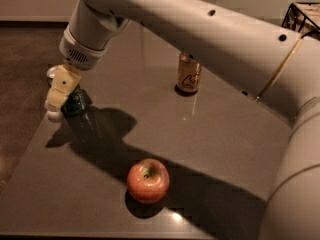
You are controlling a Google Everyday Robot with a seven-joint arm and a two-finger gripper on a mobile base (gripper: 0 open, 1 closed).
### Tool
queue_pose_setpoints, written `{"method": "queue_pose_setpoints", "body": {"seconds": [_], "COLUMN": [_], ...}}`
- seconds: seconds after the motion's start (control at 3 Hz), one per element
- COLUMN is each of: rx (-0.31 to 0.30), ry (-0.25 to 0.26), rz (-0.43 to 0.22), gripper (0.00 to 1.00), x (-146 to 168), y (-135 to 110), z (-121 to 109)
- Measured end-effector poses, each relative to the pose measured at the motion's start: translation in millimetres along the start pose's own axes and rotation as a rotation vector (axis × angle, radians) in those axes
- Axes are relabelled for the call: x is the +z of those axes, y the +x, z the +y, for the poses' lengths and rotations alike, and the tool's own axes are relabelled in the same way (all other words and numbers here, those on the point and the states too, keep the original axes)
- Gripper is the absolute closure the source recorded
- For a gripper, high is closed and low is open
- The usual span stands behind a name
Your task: Move green can near orange can
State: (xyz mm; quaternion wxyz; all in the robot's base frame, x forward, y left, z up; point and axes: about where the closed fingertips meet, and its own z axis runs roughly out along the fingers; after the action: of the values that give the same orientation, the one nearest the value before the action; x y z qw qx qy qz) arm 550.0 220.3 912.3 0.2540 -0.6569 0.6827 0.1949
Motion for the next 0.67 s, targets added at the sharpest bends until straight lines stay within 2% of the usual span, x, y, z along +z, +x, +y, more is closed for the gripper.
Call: {"method": "queue_pose_setpoints", "body": {"seconds": [0.33, 0.67], "rx": [-0.008, -0.008], "ry": [-0.007, -0.022], "rz": [0.008, -0.002], "gripper": [0.18, 0.41], "x": [6.8, 5.8], "y": [-4.4, -10.1], "z": [1.4, 3.1]}}
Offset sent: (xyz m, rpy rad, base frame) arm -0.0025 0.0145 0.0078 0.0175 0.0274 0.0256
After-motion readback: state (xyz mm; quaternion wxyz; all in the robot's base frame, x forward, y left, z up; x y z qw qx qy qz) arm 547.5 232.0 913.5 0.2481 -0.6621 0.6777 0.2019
